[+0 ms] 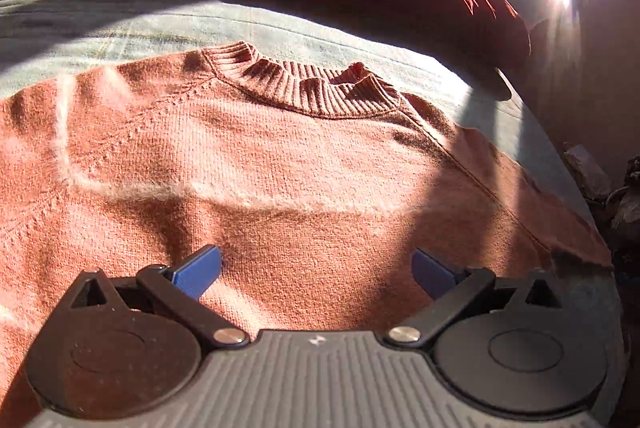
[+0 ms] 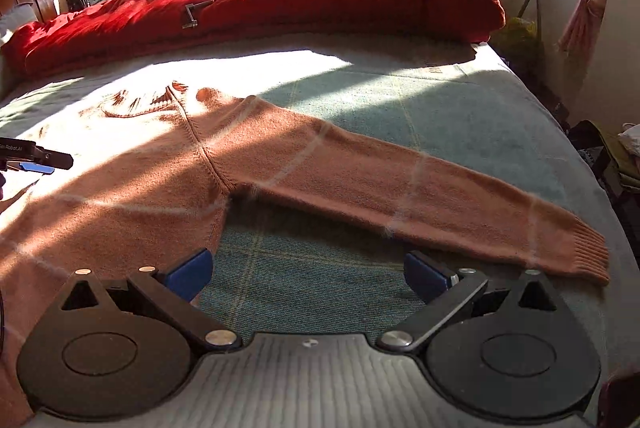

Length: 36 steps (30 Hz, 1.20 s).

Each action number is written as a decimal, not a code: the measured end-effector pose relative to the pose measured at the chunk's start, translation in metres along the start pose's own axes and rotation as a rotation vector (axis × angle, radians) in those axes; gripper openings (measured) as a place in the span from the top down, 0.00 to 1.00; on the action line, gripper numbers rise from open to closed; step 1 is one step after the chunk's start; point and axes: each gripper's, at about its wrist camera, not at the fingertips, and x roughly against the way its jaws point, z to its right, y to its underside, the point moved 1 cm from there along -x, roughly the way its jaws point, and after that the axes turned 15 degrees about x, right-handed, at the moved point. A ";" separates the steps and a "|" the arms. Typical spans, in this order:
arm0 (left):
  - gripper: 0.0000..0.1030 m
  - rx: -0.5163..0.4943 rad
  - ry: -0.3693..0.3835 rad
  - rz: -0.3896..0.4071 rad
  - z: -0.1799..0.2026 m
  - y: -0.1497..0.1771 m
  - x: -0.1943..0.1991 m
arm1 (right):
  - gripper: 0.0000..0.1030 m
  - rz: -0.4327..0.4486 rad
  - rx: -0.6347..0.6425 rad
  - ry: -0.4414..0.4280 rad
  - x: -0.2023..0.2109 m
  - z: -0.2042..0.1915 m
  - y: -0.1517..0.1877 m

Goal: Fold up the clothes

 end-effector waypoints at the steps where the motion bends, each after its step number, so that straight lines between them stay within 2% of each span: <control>1: 0.02 0.047 0.028 0.007 -0.006 -0.003 0.006 | 0.00 -0.003 -0.005 0.017 0.005 0.000 0.002; 2: 0.02 0.080 0.040 0.020 -0.008 -0.004 0.013 | 0.00 -0.001 -0.015 0.029 0.008 0.001 0.004; 4: 0.02 0.084 0.088 0.062 -0.008 -0.001 0.031 | 0.00 0.003 -0.037 0.052 0.016 0.003 0.007; 6: 0.02 0.072 0.128 0.038 -0.011 0.004 0.034 | 0.00 0.011 -0.053 0.061 0.021 0.003 0.009; 10: 0.02 0.083 -0.001 0.009 -0.034 0.015 0.026 | 0.00 0.009 -0.056 0.060 0.019 -0.003 0.005; 15: 0.02 0.153 -0.016 0.071 -0.053 0.015 0.058 | 0.00 0.031 -0.006 0.041 0.022 -0.019 -0.004; 18: 0.02 0.100 0.018 0.038 -0.046 0.025 0.062 | 0.00 0.030 -0.001 0.035 0.020 -0.023 -0.008; 21: 0.01 0.037 -0.052 0.023 -0.046 0.036 0.057 | 0.00 0.020 0.002 0.031 0.015 -0.030 -0.012; 23: 0.02 0.011 -0.110 0.049 -0.052 0.042 0.059 | 0.00 0.020 0.021 0.022 0.015 -0.037 -0.014; 24: 0.02 0.001 -0.113 0.061 -0.050 0.043 0.062 | 0.00 0.020 0.031 0.018 0.015 -0.041 -0.014; 28: 0.02 -0.068 -0.079 0.098 -0.030 0.049 0.073 | 0.00 0.013 0.051 0.013 0.014 -0.051 -0.014; 32: 0.02 -0.215 0.001 0.127 0.005 0.056 0.064 | 0.00 0.005 0.036 0.015 0.011 -0.056 -0.015; 36: 0.02 -0.292 0.011 0.072 0.017 0.062 0.036 | 0.00 0.007 0.045 0.007 0.012 -0.064 -0.012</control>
